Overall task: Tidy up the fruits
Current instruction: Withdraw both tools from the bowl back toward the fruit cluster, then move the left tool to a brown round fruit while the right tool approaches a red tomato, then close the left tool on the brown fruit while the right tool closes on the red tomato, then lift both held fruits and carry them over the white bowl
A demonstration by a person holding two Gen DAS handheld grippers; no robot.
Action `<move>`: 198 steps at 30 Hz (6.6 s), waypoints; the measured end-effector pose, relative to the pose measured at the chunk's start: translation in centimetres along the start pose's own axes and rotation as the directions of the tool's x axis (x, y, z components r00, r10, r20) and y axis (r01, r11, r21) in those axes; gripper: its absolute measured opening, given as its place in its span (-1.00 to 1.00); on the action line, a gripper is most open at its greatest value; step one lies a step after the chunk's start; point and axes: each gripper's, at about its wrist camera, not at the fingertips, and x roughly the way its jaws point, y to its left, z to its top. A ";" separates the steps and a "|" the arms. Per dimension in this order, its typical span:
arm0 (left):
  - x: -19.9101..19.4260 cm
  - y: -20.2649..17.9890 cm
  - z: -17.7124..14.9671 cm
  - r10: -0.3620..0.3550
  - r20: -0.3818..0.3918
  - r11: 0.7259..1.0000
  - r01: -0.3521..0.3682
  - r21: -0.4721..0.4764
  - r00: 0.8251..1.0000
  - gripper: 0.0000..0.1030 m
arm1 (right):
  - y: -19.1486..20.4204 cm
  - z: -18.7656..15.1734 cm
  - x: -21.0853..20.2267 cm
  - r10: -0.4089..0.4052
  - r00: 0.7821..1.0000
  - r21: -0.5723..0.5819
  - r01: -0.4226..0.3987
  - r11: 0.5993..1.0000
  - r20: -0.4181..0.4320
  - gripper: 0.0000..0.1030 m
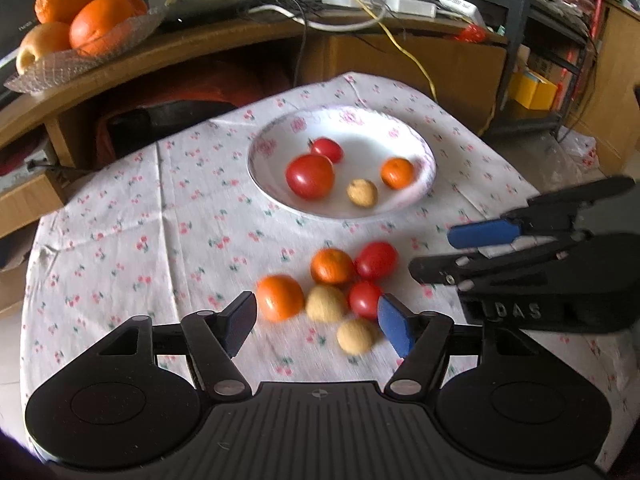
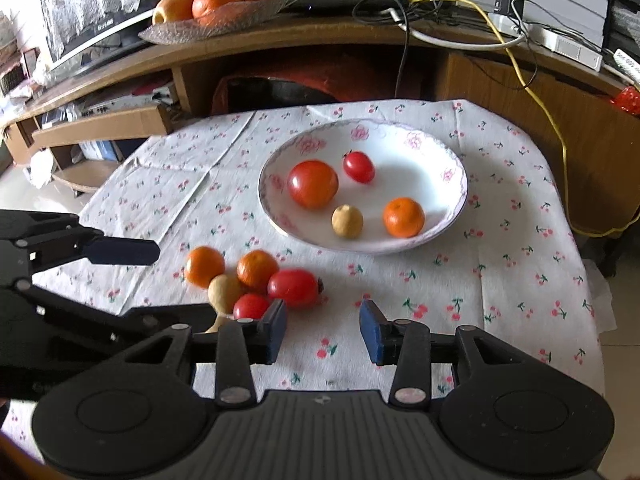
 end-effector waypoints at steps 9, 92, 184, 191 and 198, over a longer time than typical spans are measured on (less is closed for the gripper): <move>1.2 -1.4 -1.5 -0.054 -0.050 0.998 0.055 0.028 0.997 0.44 | -0.4 -0.2 0.3 -0.012 1.000 0.018 0.012 1.000 -0.025 -0.21; 1.7 -0.9 -2.9 -0.087 -0.061 0.996 0.089 0.032 0.994 -0.33 | 1.7 -0.4 2.8 0.103 0.989 -0.209 -0.123 0.970 -0.105 -0.08; 2.1 -2.0 -1.0 -0.098 -0.022 0.993 0.100 0.063 0.995 -0.35 | 0.7 0.0 2.2 0.033 0.997 -0.131 -0.042 0.991 -0.069 -0.35; 1.6 -2.1 -0.6 -0.102 -0.002 0.992 0.102 0.072 0.995 -0.35 | 0.7 0.4 1.5 0.036 0.998 -0.122 -0.042 0.992 -0.050 -0.35; 1.0 -1.6 -0.4 -0.090 0.023 0.995 0.089 0.055 0.996 -0.35 | 0.6 0.9 0.9 0.031 0.999 -0.112 -0.034 0.993 -0.026 -0.35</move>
